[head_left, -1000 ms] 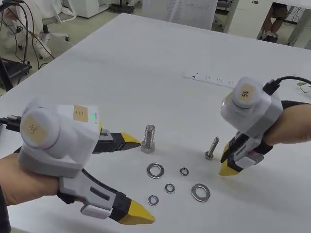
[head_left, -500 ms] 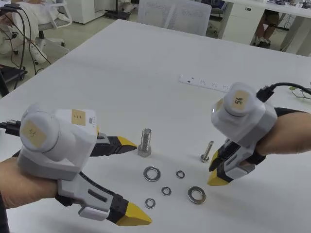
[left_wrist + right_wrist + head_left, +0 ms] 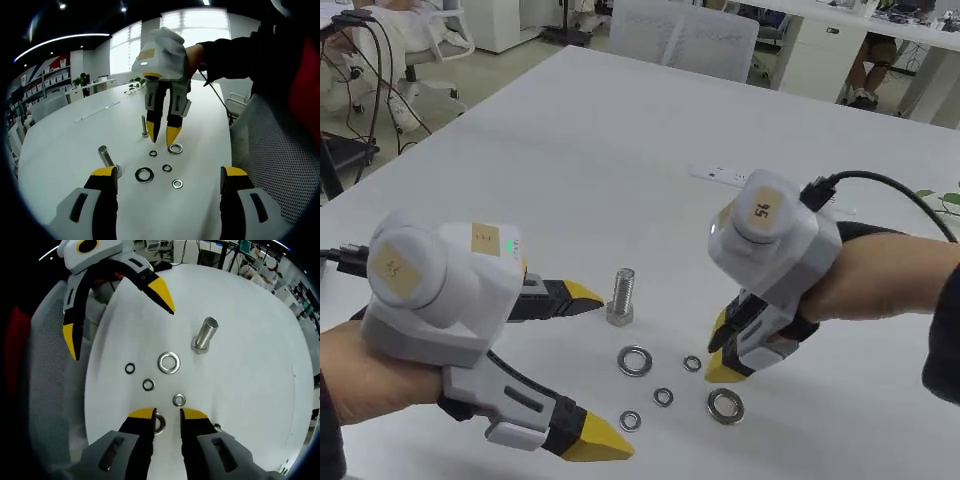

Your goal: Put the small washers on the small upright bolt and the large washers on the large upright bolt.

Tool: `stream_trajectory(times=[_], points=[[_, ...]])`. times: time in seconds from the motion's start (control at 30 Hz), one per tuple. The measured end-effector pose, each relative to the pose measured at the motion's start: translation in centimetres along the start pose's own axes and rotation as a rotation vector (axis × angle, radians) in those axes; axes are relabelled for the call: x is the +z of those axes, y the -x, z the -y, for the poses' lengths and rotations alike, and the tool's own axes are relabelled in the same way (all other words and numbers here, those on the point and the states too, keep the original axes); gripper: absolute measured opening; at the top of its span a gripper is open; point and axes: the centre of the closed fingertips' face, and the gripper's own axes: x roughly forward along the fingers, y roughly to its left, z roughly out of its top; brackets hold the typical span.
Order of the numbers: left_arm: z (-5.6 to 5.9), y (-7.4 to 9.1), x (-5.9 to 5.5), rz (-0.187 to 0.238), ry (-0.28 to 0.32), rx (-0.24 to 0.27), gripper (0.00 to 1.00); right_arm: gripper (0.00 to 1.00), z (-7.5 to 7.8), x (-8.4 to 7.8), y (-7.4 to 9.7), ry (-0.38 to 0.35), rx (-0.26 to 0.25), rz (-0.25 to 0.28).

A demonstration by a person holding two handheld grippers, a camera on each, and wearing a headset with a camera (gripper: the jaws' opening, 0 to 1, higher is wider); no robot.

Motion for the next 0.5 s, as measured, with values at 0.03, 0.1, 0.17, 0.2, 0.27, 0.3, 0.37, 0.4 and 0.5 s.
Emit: stream_trajectory(times=[0.03,0.1,0.17,0.2,0.27,0.3,0.37,0.4,0.5], points=[[0.0,0.0,0.1,0.002,0.000,0.001,0.84,0.21,0.1,0.1,-0.1,0.003,-0.001,-0.002],[-0.1,0.0,0.1,0.004,0.002,0.002,0.84,0.21,0.3,0.3,-0.4,0.009,-0.005,-0.008],[-0.1,0.0,0.1,0.004,0.002,0.000,0.84,0.21,0.5,0.3,-0.7,0.014,-0.012,-0.017],[-0.1,0.0,0.1,0.003,0.002,-0.001,0.84,0.21,0.6,0.3,-0.9,0.017,-0.014,-0.021],[-0.1,0.0,0.1,0.004,0.003,-0.001,0.84,0.21,0.8,0.3,-1.2,0.021,-0.018,-0.034],[-0.1,0.0,0.1,0.006,0.003,0.000,0.84,0.21,1.0,0.2,-1.4,0.020,-0.018,-0.038],[-0.2,0.1,0.2,0.010,0.006,0.001,0.84,0.21,1.1,0.1,-1.7,0.020,-0.017,-0.047],[-0.2,0.1,0.2,0.011,0.008,0.001,0.84,0.21,1.2,0.1,-1.8,0.022,-0.022,-0.052],[-0.2,0.0,0.1,0.010,0.007,0.001,0.84,0.21,1.3,0.0,-2.1,0.024,-0.020,-0.058]])
